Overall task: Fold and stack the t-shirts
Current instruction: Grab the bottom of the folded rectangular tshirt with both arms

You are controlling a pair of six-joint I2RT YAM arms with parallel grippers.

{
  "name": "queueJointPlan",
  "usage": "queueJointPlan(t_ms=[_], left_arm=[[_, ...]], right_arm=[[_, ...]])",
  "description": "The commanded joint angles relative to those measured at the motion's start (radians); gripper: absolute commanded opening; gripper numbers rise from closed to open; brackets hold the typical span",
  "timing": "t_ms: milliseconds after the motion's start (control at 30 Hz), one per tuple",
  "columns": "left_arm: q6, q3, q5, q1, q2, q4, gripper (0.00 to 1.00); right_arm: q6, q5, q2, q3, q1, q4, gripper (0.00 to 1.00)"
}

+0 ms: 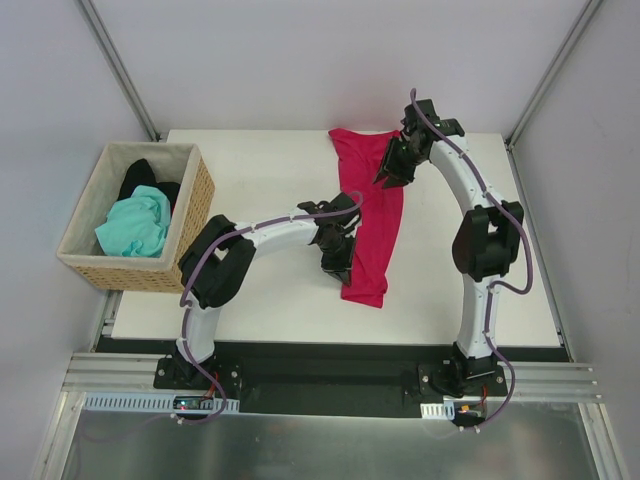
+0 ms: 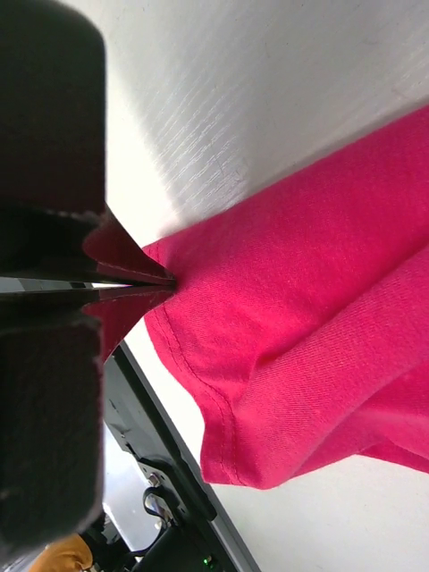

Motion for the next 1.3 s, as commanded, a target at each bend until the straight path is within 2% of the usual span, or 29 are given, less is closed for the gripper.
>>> queueJointPlan(t_ms=[0,133,233,467,700,833,867,1267], left_arm=[[0.011,0.016,0.014,0.003,0.009,-0.016,0.00],[0.009,0.001,0.015,0.008,0.005,-0.018,0.08],[0.011,-0.007,0.020,0.011,0.005,-0.018,0.19],[0.012,-0.027,0.026,0.009,0.009,-0.018,0.21],[0.012,-0.034,0.029,0.014,0.022,-0.018,0.19],[0.011,-0.036,0.029,0.020,0.034,-0.018,0.06],[0.011,-0.039,0.028,0.022,0.032,-0.018,0.00],[0.006,-0.071,-0.015,0.048,-0.008,-0.018,0.00]], right_arm=[[0.026,-0.029,-0.039,0.027,-0.010,-0.008,0.37],[0.031,-0.029,-0.028,0.044,-0.008,-0.005,0.36],[0.034,-0.030,-0.024,0.052,-0.008,-0.007,0.37],[0.038,-0.029,-0.022,0.055,-0.010,-0.008,0.37],[0.052,-0.035,-0.021,0.078,-0.015,-0.010,0.37],[0.055,-0.036,-0.021,0.096,-0.018,-0.011,0.37],[0.055,-0.036,-0.021,0.101,-0.018,-0.011,0.37],[0.072,-0.047,-0.013,0.101,-0.021,-0.005,0.37]])
